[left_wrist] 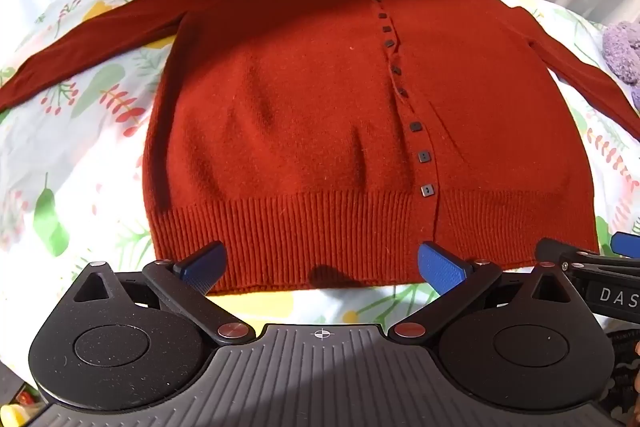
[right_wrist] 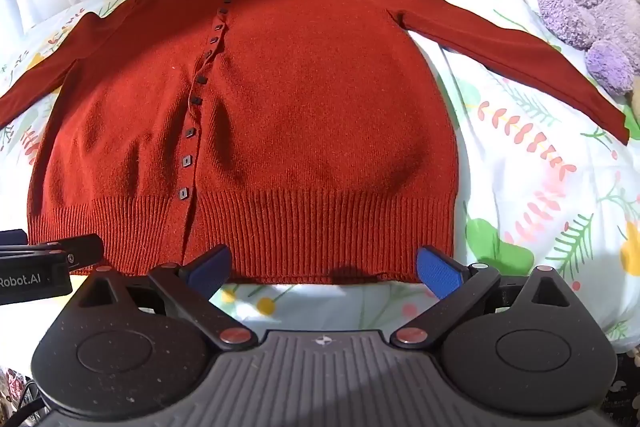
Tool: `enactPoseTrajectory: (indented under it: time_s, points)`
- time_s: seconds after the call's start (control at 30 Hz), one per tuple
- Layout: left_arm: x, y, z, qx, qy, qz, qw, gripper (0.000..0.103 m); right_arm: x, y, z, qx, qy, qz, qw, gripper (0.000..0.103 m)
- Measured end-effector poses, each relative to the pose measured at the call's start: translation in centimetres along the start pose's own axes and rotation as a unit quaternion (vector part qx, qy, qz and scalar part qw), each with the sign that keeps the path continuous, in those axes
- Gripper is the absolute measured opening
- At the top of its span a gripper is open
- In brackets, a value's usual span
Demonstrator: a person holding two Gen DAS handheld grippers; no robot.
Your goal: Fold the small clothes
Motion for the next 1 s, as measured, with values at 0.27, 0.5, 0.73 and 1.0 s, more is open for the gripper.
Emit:
enactPoseTrajectory:
  time_s: [0.27, 0.5, 0.73, 1.0]
  points:
    - [-0.4, -0.5, 0.8, -0.005, -0.002, 0.0, 1.0, 0.103, 0.4, 0.2, 0.2, -0.005, 0.002, 0.002, 1.0, 0.099]
    - [-0.4, -0.4, 0.9, 0.003, 0.002, 0.005, 1.0, 0.103, 0.6, -0.3, 0.7, -0.004, 0.002, 0.003, 1.0, 0.099]
    - [-0.5, -0.3, 0.9, 0.002, 0.003, 0.005, 1.0, 0.103, 0.4, -0.1, 0.5, 0.0, 0.005, 0.001, 1.0, 0.099]
    - [-0.6, -0.1, 1.0, 0.005, 0.003, 0.004, 1.0, 0.103, 0.1, 0.2, 0.4, 0.0, 0.003, -0.002, 1.0, 0.099]
Point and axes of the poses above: each gripper's, at about its wrist camera, not at the fingertips, and y roughly the way its jaws point, z to its right, x to its underside, the point moved 1 cm from there along y, roughly the way its jaws point, and after that the axes turned 6 degrees about -y, right-handed, at the moved point
